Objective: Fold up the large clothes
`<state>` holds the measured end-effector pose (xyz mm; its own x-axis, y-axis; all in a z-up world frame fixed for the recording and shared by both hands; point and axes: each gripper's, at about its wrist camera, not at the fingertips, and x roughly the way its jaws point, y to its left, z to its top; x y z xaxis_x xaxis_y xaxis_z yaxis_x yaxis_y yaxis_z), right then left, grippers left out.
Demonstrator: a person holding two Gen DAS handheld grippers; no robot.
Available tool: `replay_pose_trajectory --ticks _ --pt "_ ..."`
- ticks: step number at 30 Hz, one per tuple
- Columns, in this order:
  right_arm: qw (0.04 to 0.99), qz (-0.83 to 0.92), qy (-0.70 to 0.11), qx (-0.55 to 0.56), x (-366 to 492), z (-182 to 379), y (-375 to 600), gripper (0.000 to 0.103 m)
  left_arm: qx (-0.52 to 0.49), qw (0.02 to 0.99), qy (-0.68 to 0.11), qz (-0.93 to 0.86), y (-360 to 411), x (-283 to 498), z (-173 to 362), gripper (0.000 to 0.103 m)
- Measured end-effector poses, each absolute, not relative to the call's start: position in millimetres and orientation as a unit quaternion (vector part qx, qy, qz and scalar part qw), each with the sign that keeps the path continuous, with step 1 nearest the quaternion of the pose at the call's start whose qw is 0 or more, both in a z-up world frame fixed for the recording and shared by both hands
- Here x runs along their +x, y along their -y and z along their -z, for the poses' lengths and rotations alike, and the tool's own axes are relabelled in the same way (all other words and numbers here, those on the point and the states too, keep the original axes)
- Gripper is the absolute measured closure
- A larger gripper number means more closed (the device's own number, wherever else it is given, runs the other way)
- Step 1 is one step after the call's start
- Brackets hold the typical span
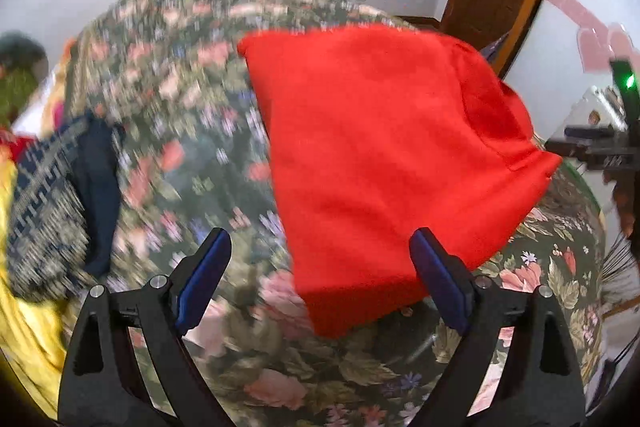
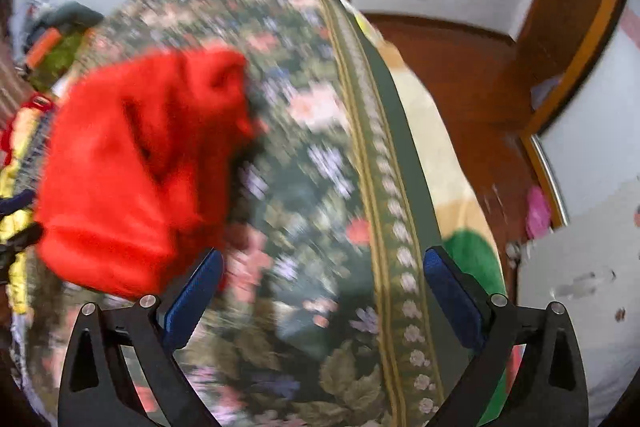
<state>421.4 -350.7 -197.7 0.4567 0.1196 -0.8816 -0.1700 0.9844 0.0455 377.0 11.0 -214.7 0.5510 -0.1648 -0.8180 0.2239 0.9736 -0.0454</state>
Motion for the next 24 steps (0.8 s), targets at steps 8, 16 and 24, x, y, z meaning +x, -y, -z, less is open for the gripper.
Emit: replay_pose_trajectory --ticks 8,16,24 --pt "0.852 -0.197 -0.484 0.019 461 167 278 0.003 -0.004 0.894 -0.436 0.102 -20 437 184 0.011" --pt "0.836 -0.165 -0.523 -0.031 516 223 265 0.003 -0.022 0.876 -0.475 0.084 -23 509 219 0.008" --pt "0.857 -0.102 -0.504 -0.048 500 197 335 0.004 0.002 0.884 -0.464 0.064 -29 501 202 0.007"
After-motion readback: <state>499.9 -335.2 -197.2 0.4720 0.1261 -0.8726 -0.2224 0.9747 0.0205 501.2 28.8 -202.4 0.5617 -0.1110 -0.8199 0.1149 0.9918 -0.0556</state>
